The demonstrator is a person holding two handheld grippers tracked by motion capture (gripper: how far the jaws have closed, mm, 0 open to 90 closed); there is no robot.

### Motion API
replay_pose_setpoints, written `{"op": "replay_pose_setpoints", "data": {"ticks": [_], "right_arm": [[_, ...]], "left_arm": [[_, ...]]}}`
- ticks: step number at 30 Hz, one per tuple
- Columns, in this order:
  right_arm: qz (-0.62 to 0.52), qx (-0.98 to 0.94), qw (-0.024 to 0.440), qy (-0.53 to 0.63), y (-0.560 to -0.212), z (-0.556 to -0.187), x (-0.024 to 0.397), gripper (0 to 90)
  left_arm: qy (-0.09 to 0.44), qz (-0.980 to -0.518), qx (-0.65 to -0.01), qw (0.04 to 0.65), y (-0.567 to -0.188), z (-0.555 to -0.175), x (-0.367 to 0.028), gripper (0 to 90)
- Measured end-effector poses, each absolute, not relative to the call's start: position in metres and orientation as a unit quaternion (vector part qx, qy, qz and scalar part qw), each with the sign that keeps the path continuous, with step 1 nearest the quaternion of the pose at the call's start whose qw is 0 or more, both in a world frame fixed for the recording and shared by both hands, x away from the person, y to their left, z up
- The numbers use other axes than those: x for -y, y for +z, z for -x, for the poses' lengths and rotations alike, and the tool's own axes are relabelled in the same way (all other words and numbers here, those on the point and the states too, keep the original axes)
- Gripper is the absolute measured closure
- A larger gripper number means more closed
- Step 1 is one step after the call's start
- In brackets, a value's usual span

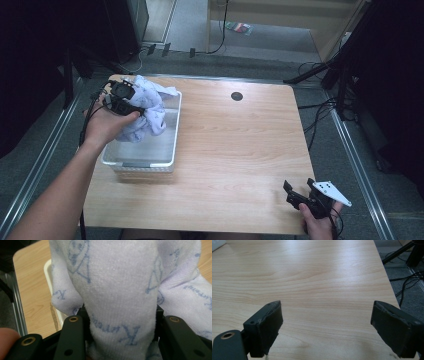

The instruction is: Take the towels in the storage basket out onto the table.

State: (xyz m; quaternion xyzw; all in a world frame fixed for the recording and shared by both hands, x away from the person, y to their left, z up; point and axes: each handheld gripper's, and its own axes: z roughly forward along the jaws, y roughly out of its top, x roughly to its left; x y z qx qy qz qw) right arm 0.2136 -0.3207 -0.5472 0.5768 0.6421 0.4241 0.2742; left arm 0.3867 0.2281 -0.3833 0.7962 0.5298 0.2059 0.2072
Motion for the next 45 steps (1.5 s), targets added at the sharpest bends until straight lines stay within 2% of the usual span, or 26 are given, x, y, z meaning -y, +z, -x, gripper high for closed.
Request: {"op": "replay_pose_setpoints", "data": {"ticks": [16,45], "right_arm": [[-0.575,-0.643,0.275,0.425,-0.547,-0.214,0.321,10.8],[-0.573,-0.645,0.274,0.425,-0.547,-0.213,0.321,10.8]], "left_arm": [[0.209,-0.813,-0.503,0.207,-0.362,-0.386,-0.196,55.6],[0.191,-0.844,-0.452,0.216,-0.366,-0.389,-0.11,54.4]]}}
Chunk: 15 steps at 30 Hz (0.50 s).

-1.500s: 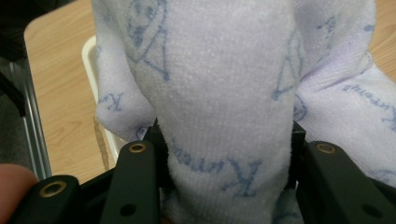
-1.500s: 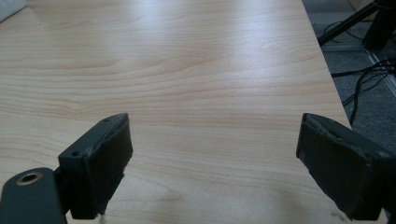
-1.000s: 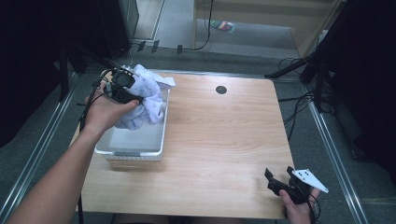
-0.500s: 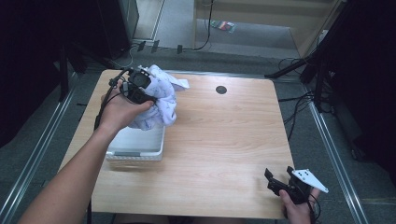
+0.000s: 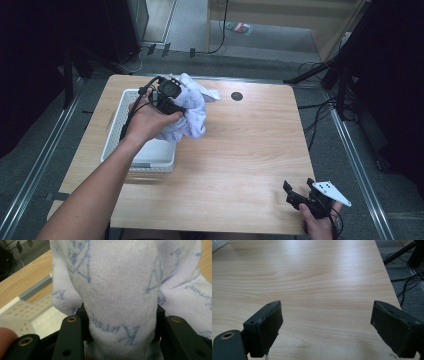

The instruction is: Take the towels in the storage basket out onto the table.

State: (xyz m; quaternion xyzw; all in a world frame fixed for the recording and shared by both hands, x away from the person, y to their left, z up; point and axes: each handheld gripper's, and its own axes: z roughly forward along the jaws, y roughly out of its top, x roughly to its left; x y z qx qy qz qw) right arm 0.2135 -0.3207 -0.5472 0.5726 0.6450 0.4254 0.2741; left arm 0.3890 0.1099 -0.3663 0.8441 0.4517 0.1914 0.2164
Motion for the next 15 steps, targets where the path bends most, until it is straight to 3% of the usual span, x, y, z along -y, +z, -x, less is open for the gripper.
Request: {"op": "replay_pose_setpoints", "data": {"ticks": [15], "right_arm": [[-0.57,-0.645,0.274,0.429,-0.547,-0.213,0.321,10.7]], "left_arm": [[0.171,-0.861,-0.425,0.222,-0.382,-0.392,-0.06,54.0]]}}
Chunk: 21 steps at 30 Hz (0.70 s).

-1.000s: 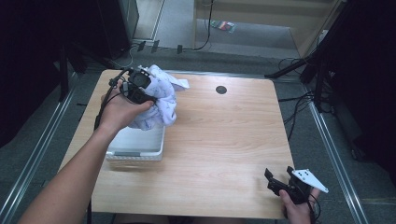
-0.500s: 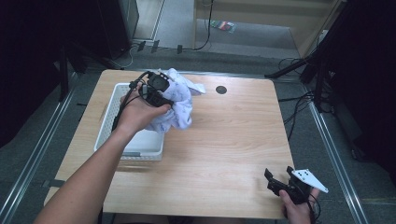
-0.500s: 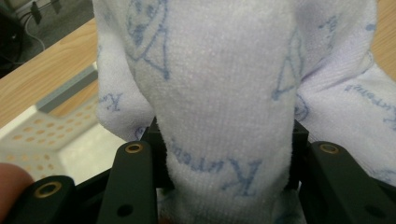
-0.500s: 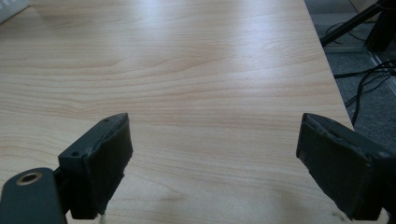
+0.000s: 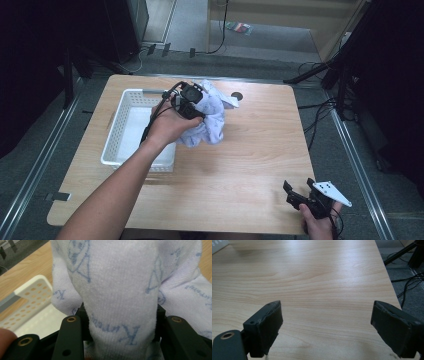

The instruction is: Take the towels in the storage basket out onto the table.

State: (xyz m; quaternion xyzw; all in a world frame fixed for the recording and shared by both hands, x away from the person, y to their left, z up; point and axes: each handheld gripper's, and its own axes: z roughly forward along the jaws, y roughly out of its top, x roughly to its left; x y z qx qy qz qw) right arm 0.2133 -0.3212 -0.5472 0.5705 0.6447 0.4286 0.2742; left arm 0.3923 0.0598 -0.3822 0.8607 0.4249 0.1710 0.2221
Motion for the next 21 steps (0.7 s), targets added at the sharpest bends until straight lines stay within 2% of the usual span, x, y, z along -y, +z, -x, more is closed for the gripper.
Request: {"op": "replay_pose_setpoints", "data": {"ticks": [21], "right_arm": [[-0.572,-0.64,0.273,0.434,-0.547,-0.213,0.322,10.6]], "left_arm": [[0.122,-0.866,-0.427,0.229,-0.433,-0.4,-0.016,52.0]]}}
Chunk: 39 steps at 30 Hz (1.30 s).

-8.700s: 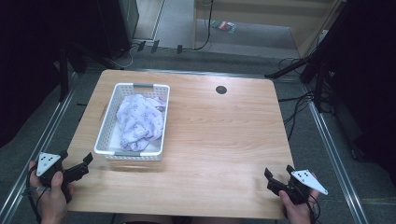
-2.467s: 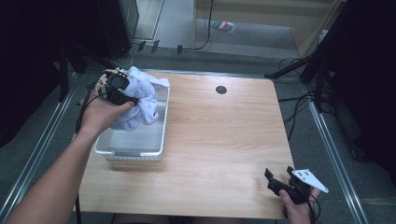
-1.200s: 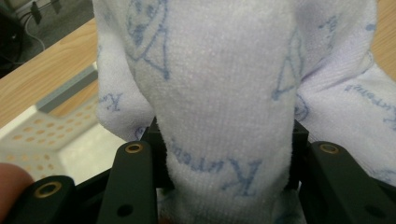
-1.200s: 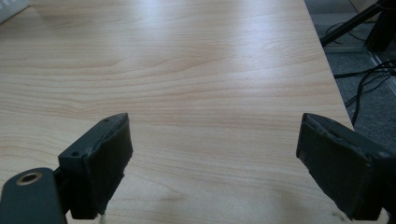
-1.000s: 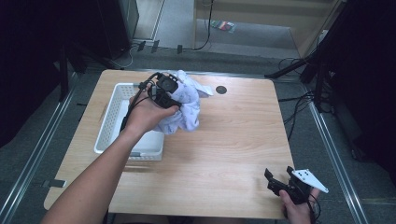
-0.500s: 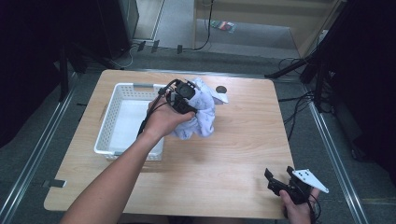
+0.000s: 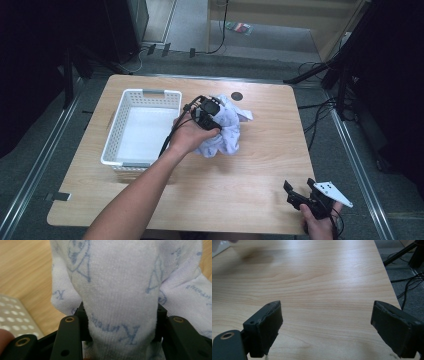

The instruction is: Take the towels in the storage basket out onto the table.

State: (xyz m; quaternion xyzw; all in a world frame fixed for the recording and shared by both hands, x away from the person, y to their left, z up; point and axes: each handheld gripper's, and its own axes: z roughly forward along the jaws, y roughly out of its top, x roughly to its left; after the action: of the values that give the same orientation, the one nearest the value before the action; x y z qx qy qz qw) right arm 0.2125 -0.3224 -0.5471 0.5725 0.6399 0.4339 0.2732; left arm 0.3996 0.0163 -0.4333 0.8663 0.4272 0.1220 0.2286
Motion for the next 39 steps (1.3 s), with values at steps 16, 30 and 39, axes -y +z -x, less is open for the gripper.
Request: {"op": "replay_pose_setpoints", "data": {"ticks": [16,30,39], "right_arm": [[-0.572,-0.639,0.272,0.436,-0.547,-0.212,0.323,3.5],[-0.573,-0.639,0.275,0.433,-0.547,-0.212,0.322,2.6],[-0.574,-0.64,0.274,0.432,-0.547,-0.213,0.322,2.6]], "left_arm": [[0.088,-0.852,-0.453,0.247,-0.46,-0.398,-0.001,11.9],[0.116,-0.835,-0.465,0.27,-0.43,-0.391,-0.044,0.0],[0.136,-0.824,-0.472,0.282,-0.412,-0.382,-0.075,0.0]]}}
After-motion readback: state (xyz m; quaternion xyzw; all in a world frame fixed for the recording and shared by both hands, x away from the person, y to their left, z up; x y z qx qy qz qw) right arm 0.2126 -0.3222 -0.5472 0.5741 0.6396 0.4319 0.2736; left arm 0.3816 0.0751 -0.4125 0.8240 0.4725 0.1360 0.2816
